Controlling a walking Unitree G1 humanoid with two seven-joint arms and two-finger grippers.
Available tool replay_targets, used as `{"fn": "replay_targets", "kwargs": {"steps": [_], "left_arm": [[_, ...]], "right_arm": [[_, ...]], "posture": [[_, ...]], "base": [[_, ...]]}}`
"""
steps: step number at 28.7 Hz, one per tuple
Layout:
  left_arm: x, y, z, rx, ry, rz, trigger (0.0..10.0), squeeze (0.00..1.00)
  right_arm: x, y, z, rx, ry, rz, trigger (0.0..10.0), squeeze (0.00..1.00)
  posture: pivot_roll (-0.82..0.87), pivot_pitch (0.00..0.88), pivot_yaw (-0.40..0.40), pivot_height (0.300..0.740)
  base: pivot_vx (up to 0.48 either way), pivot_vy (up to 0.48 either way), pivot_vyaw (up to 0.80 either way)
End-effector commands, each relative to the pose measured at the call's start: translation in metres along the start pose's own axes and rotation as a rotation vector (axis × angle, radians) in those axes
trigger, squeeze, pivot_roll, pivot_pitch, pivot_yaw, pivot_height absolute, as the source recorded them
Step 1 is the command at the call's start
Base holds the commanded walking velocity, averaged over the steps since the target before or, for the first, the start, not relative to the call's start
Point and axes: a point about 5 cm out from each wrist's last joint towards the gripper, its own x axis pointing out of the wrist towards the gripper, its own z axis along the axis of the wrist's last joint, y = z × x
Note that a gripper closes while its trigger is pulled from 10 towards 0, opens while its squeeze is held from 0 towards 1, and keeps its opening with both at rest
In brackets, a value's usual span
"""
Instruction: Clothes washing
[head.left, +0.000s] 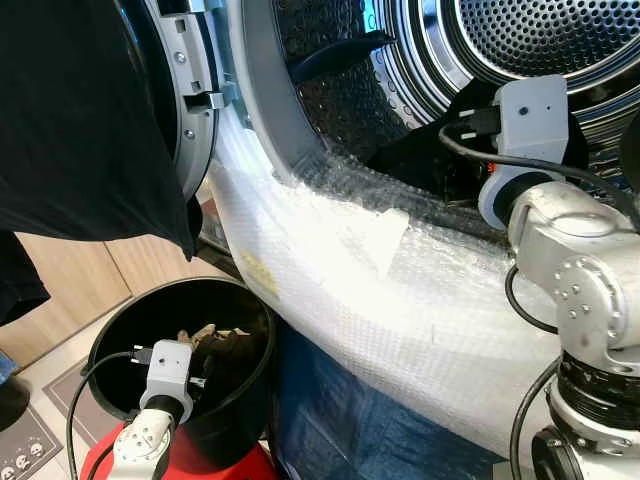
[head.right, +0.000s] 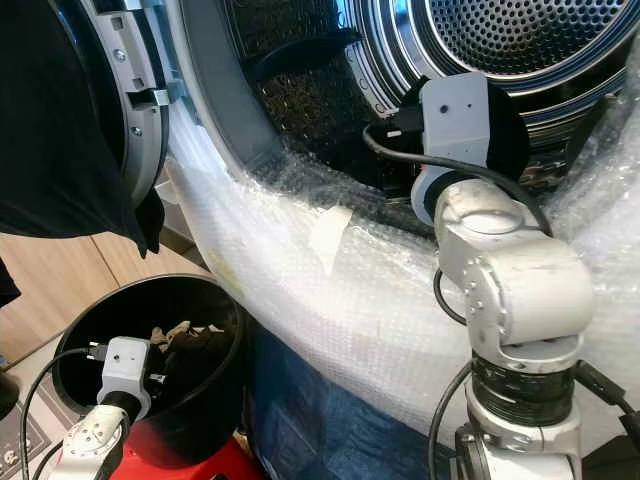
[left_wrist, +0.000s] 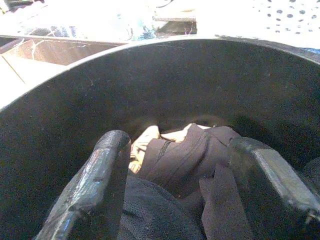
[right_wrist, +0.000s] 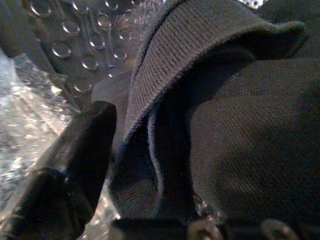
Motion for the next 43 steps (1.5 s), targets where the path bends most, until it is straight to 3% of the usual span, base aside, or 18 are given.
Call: {"fn": "replay_targets", "kwargs": {"steps": [1,6,9,14,20,33,38,43], "left_arm": [[-0.017,-0.016,-0.039,-0.013,0.204,-0.052,10.0,0.00],[-0.016,-0.018,-0.038,-0.016,0.199,-0.055,10.0,0.00],[-0.015,-0.018,-0.037,-0.018,0.196,-0.056,10.0,0.00],[-0.015,-0.019,-0.037,-0.014,0.200,-0.063,10.0,0.00],[-0.014,-0.018,-0.036,-0.018,0.198,-0.055,10.0,0.00],[-0.015,-0.016,-0.037,-0.018,0.200,-0.046,10.0,0.00],[-0.014,-0.017,-0.036,-0.020,0.195,-0.047,10.0,0.00],[-0.011,-0.017,-0.033,-0.017,0.185,-0.047,10.0,0.00]], "right_arm": [[-0.008,0.001,0.011,0.023,-0.059,0.046,10.0,0.00],[-0.020,0.012,0.025,0.092,-0.166,0.196,10.0,0.00],[-0.027,0.014,0.027,0.067,-0.188,0.258,10.0,0.00],[-0.033,0.009,0.026,-0.034,-0.246,0.241,10.0,0.00],[-0.040,0.005,0.033,-0.012,-0.316,0.291,10.0,0.00],[-0.027,0.007,0.030,-0.011,-0.284,0.277,10.0,0.00],[-0.013,0.025,0.029,-0.003,-0.278,0.307,10.0,0.00],[0.014,0.053,0.039,0.007,-0.272,0.310,10.0,0.00]], "posture": [[-0.03,0.097,-0.064,0.740],[-0.04,0.094,-0.067,0.740],[-0.05,0.093,-0.066,0.740],[-0.05,0.090,-0.065,0.740],[-0.04,0.086,-0.068,0.740],[-0.04,0.085,-0.069,0.740],[-0.03,0.076,-0.069,0.740],[-0.01,0.062,-0.063,0.740]], "base": [[0.000,0.000,0.00],[0.000,0.000,0.00],[0.000,0.000,0.00],[0.000,0.000,0.00],[0.000,0.000,0.00],[0.000,0.000,0.00],[0.000,0.000,0.00],[0.000,0.000,0.00]]}}
